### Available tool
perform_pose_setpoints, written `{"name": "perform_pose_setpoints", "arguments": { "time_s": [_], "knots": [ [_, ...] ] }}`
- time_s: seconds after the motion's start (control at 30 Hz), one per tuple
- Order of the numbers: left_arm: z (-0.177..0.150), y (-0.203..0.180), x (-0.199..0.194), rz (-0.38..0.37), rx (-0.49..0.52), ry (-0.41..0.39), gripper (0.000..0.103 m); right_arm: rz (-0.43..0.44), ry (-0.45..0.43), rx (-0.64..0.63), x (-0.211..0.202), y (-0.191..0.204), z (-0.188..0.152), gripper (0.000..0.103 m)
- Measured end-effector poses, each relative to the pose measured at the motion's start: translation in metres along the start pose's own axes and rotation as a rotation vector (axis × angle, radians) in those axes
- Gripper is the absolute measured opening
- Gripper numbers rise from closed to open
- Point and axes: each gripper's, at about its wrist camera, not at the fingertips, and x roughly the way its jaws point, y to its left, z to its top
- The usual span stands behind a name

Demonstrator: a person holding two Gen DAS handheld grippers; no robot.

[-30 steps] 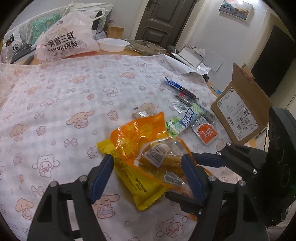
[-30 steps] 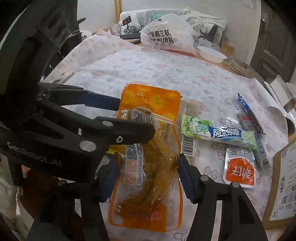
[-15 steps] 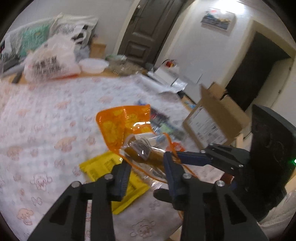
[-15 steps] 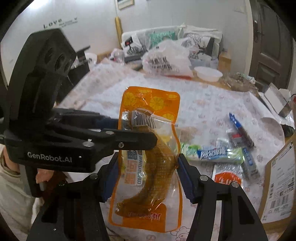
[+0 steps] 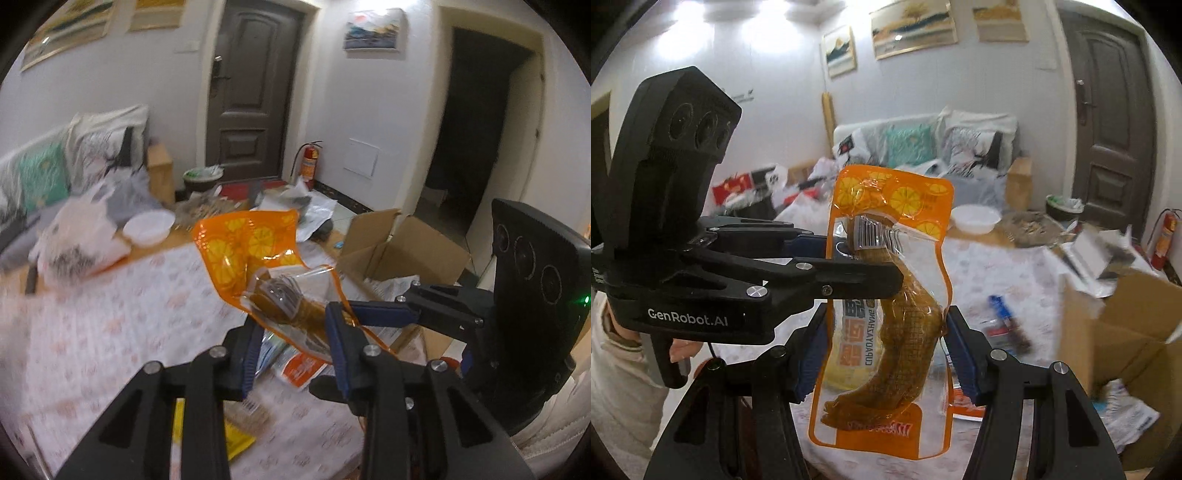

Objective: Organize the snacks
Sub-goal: 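Lower the orange sausage pack into the cardboard box and open the right gripper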

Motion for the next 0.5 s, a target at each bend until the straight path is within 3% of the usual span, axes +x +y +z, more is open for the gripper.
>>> {"name": "perform_pose_setpoints", "arguments": {
  "time_s": [0.23,0.5],
  "knots": [
    [0.051,-0.062,0.034,-0.027,0.13,0.009,0.031,-0.058,-0.091,0.059,-0.054,-0.056,0.002,0.056],
    [0.077,-0.115,0.098,-0.071,0.209,0.072,0.031,-0.145,-0.119,0.146,-0.085,-0.12,-0.021,0.056]
  ]
}}
